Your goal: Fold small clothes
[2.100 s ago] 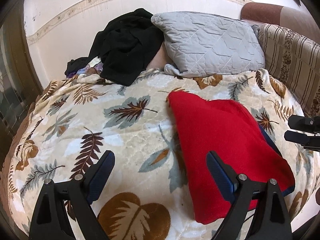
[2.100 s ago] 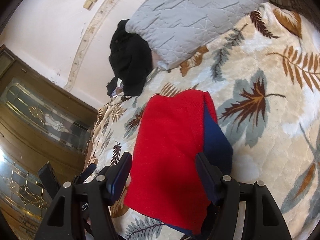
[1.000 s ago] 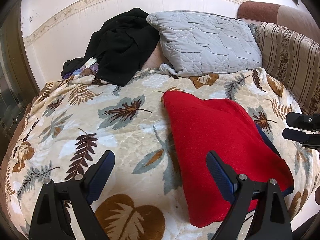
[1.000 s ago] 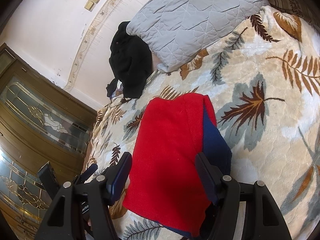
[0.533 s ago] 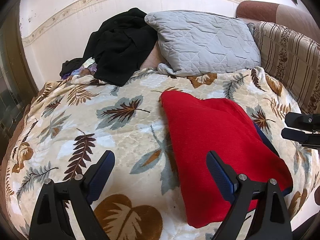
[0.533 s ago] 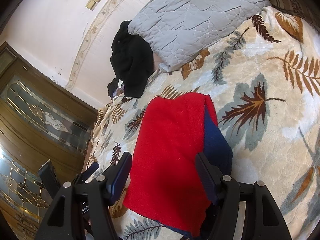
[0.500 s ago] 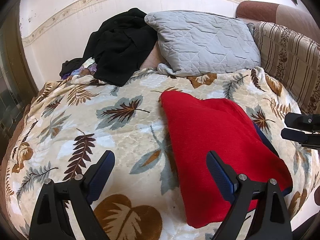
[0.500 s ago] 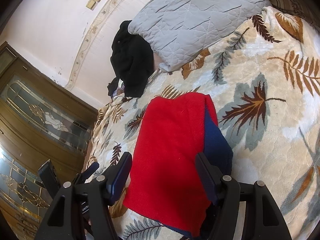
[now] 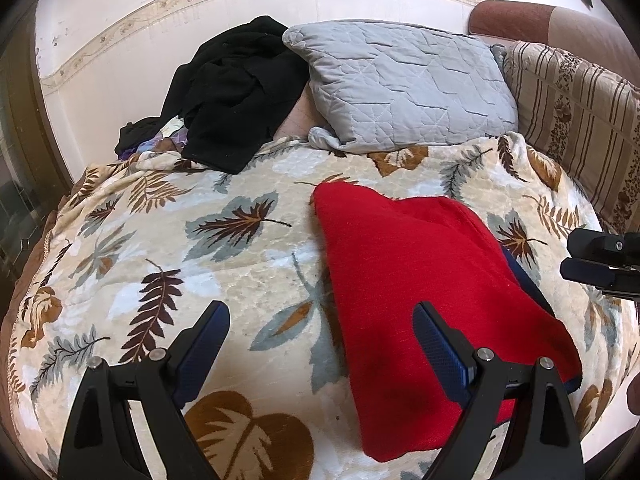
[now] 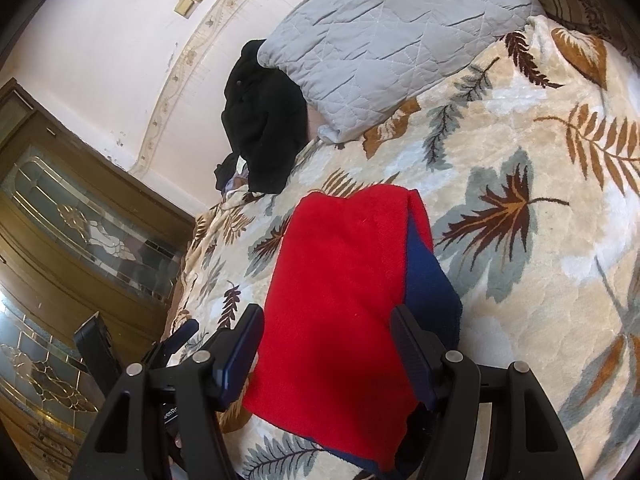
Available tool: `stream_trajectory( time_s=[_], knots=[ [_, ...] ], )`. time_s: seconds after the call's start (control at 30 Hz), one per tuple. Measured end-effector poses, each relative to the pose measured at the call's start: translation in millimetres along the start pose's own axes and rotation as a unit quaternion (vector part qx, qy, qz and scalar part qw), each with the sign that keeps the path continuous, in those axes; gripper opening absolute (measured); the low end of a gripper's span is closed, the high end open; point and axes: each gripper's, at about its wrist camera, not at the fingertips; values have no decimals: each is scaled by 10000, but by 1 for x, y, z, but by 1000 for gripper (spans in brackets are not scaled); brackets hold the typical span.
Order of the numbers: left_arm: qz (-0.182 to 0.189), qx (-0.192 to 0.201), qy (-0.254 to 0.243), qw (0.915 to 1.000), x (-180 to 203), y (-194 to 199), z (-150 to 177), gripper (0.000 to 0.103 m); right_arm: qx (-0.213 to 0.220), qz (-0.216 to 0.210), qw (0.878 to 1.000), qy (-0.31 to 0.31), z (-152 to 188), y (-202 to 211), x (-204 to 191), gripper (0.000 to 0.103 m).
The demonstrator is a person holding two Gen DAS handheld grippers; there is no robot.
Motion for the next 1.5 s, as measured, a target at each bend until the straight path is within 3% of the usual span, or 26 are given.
stream_trajectory(
  time_s=[0.2, 0.37, 0.5, 0.6, 0.7, 0.83, 1.07, 1.27, 1.37, 1.5],
  knots=[
    [-4, -58, -29, 10000, 3, -4, -1, 93, 123, 178, 9997, 114, 1, -1, 0, 67],
    [-118, -307, 118, 9994, -5, -18, 0, 93, 163, 423, 9989, 108, 1, -11, 1, 54],
    [-86, -463, 145, 9988, -9, -29, 1, 93, 82, 460, 9989, 18, 2, -22, 3, 53],
    [91, -804, -135, 9966, 2, -47, 5, 93, -115, 601, 9981, -11, 6, -36, 4, 53],
    [-64, -669, -140, 9976, 2, -49, 8, 100, -483, 994, 9937, -200, 12, -60, 18, 54],
    [69, -752, 31, 9971, -10, -44, 8, 100, -293, 711, 9962, -410, 12, -42, 18, 52],
    [137, -161, 130, 9997, -21, -7, 7, 100, 154, 642, 9966, -501, 15, 1, 18, 52],
    [425, -162, 147, 9989, -23, -4, 12, 100, 172, 660, 9951, -712, 7, 18, 26, 61],
    [512, -266, 120, 9983, -22, -8, 12, 100, -17, 691, 9947, -759, 4, 11, 30, 70],
    [680, -385, 181, 9968, -22, -15, 12, 100, -448, 685, 9915, -1013, -2, -10, 46, 70]
  ],
)
Point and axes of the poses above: each gripper's, at about its wrist camera, not at the fingertips, and y roughly against the way its jaws point, x to its right, z to its underside, and after that the axes turned 14 degrees about -y, right-handed
